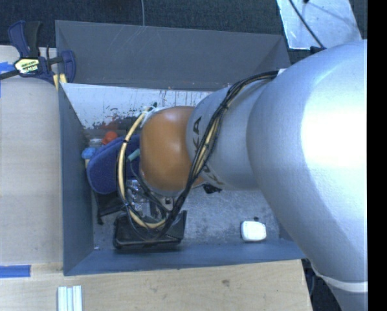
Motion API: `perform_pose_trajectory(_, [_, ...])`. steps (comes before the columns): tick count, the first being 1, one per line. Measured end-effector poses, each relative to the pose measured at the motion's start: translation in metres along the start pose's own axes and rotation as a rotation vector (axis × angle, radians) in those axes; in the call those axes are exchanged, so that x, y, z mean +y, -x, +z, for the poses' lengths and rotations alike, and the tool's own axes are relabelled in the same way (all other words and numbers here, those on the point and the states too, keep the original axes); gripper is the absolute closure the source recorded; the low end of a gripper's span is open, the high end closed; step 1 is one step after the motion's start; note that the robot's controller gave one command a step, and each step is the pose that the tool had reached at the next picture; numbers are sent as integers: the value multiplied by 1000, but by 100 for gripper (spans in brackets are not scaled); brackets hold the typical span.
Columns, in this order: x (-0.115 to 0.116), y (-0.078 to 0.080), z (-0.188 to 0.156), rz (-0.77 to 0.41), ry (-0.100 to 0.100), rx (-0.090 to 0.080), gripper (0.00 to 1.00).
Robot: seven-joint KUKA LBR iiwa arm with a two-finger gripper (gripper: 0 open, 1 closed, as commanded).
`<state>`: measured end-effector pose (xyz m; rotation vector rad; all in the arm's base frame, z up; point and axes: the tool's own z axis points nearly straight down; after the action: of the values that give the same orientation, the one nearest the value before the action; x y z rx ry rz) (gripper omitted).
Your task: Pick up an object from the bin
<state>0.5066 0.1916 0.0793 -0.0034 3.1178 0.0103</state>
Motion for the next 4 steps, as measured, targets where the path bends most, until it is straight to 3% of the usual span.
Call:
perform_pose_trajectory(1, [-20, 3, -132, -7, -4, 14, 100])
perform_pose_trajectory(2, [-19, 1, -58, 106, -9, 27, 100])
perform_pose_trajectory(3, [-19, 2, -61, 106, -7, 21, 0])
perform_pose_trajectory(4, [-33, 58, 5, 156, -6, 12, 0])
